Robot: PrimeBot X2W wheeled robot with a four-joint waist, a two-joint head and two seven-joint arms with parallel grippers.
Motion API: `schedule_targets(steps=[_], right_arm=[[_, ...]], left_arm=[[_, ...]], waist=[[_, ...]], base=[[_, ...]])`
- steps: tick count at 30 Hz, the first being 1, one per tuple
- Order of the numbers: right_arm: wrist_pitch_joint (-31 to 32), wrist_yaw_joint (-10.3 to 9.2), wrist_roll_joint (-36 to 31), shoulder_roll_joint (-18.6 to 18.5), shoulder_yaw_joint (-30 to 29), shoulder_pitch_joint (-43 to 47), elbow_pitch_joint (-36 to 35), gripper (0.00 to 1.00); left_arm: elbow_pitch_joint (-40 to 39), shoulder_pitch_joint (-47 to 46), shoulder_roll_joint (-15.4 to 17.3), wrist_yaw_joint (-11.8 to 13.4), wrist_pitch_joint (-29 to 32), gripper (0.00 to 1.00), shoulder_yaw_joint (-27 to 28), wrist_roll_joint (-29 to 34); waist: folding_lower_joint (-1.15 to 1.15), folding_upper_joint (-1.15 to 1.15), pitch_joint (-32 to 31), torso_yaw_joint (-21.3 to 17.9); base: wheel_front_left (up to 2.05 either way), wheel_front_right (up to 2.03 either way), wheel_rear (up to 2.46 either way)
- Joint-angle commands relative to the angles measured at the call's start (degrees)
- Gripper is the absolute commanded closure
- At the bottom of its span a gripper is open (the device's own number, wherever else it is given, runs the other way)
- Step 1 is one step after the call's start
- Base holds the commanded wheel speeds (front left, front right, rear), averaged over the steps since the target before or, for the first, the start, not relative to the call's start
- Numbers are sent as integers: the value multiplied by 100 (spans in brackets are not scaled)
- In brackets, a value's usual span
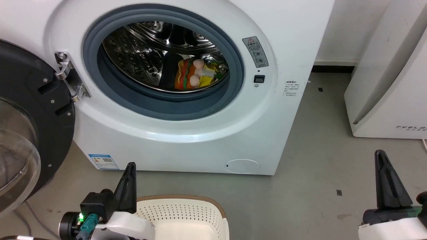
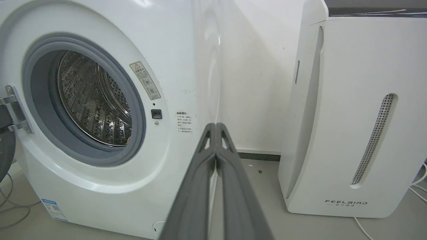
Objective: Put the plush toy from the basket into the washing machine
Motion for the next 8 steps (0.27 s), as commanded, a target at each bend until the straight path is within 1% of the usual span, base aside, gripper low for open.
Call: schedule_targets(steps=[1, 8], right_arm=[[40, -1, -50, 0, 38, -42, 37, 100], [111, -1, -74, -1, 83, -56, 69, 100]], left_arm=[[-58, 35, -33, -23, 34, 100, 43, 82], [-103, 46, -55, -32, 104, 100, 73, 145]], waist=[[0, 0, -7, -6], [0, 0, -26, -22]], base=[[0, 0, 0], [0, 0, 0]])
